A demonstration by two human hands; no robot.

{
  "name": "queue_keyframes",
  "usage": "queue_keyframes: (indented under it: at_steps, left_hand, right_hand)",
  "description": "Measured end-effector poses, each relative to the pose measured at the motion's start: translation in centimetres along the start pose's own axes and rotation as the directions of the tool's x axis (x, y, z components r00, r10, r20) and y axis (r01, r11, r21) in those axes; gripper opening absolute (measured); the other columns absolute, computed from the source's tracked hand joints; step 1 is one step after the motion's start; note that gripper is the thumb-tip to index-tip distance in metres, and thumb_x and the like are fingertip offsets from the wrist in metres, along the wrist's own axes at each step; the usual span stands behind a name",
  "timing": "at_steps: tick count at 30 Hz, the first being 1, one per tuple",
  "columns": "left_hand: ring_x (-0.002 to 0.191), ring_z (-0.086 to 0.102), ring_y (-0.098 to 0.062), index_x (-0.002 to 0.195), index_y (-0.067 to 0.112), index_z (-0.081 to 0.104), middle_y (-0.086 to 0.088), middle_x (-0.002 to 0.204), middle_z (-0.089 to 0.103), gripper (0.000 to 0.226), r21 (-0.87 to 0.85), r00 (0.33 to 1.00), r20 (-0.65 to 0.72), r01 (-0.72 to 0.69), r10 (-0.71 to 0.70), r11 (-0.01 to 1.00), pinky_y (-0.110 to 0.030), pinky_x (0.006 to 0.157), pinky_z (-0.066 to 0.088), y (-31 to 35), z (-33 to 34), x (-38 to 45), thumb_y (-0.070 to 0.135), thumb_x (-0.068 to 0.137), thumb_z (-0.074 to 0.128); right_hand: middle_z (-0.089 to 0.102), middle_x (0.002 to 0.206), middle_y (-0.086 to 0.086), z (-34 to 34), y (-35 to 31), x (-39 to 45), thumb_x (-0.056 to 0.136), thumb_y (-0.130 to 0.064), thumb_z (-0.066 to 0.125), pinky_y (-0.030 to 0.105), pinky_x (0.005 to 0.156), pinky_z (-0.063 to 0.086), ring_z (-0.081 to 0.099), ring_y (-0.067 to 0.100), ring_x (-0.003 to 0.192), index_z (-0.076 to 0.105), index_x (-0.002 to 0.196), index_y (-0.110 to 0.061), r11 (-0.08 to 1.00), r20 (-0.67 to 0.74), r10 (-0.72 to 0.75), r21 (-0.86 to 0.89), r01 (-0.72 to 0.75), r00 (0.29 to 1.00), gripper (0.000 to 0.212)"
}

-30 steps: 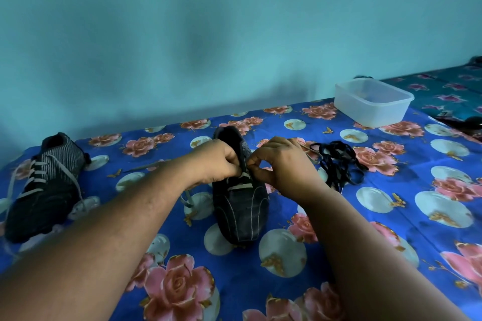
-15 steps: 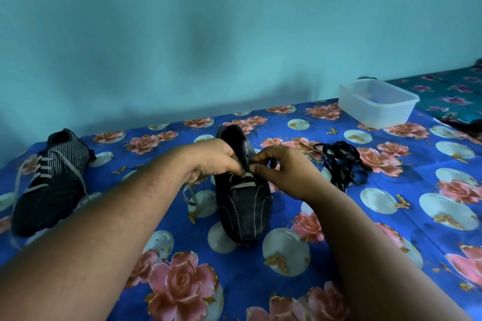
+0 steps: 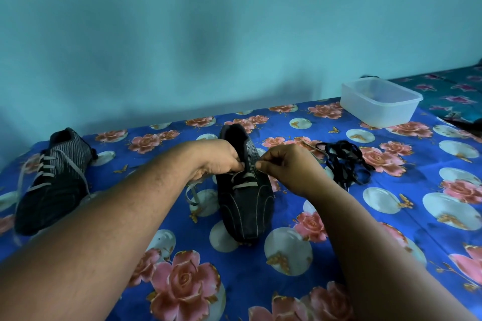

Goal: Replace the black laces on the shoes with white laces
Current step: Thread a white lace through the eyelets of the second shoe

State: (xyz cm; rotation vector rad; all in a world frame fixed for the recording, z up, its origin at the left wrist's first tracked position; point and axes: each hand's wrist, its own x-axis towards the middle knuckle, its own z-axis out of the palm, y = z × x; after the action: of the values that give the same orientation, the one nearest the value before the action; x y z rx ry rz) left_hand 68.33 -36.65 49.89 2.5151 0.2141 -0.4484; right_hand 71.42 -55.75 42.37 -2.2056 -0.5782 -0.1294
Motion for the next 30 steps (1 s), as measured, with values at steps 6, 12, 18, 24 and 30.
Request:
queue_keyframes:
  at_steps: [6,12,18,24,30]
  left_hand:
    - [0.023,0.034,0.0,0.109,-0.001,0.073,0.004,0.054,0.052,0.02,-0.055,1.0,0.015,-0.003,0.004,0.998,-0.01,0.031,0.026,0.3,0.1,-0.2,0.014,0.098,0.066]
    - [0.024,0.037,0.0,0.111,-0.005,0.071,0.008,0.042,0.053,0.021,-0.163,1.0,-0.002,-0.007,0.007,0.987,-0.007,0.031,0.025,0.1,0.4,-0.1,0.01,0.096,0.069]
    - [0.046,0.047,-0.006,0.105,0.004,0.076,0.0,0.072,0.064,0.018,-0.124,0.999,-0.034,-0.005,0.001,0.992,-0.012,0.036,0.03,-0.5,0.5,0.8,0.016,0.092,0.073]
    - [0.083,0.061,-0.02,0.101,0.0,0.075,-0.016,0.098,0.075,0.028,-0.171,0.999,-0.045,-0.033,0.025,0.985,-0.039,0.08,0.056,-1.1,0.8,1.3,0.02,0.081,0.078]
    - [0.088,0.064,-0.02,0.097,0.008,0.076,-0.01,0.098,0.075,0.015,-0.066,0.992,-0.061,-0.117,0.113,0.991,-0.036,0.081,0.053,-1.6,1.4,1.5,0.019,0.087,0.073]
  right_hand:
    - [0.069,0.066,-0.01,-0.2,-0.7,-0.1,0.086,-0.027,0.082,0.012,0.048,0.039,0.055,-0.004,0.048,0.08,0.081,-0.022,0.995,0.06,0.053,0.078,-0.057,0.997,0.007]
    - [0.052,0.051,0.005,-0.5,-1.0,0.4,0.089,-0.042,0.077,0.022,0.046,0.034,0.037,0.011,0.042,0.069,0.067,-0.004,0.97,0.072,0.138,0.19,-0.149,0.988,0.045]
    - [0.064,0.059,-0.005,-0.4,-1.3,0.5,0.089,-0.03,0.079,0.027,0.058,0.046,0.053,0.006,0.053,0.073,0.072,-0.019,0.98,0.126,0.112,0.149,-0.131,0.986,0.021]
    - [0.071,0.071,-0.007,-0.6,-0.9,0.8,0.092,-0.022,0.075,0.012,0.055,0.046,0.058,-0.002,0.058,0.075,0.087,-0.013,0.977,0.261,0.07,0.176,-0.119,0.963,0.011]
    - [0.064,0.081,-0.015,-0.4,0.2,1.2,0.08,-0.02,0.079,0.035,0.078,0.044,0.055,0.014,0.089,0.066,0.079,-0.029,0.909,0.083,-0.351,-0.209,0.361,0.933,0.016]
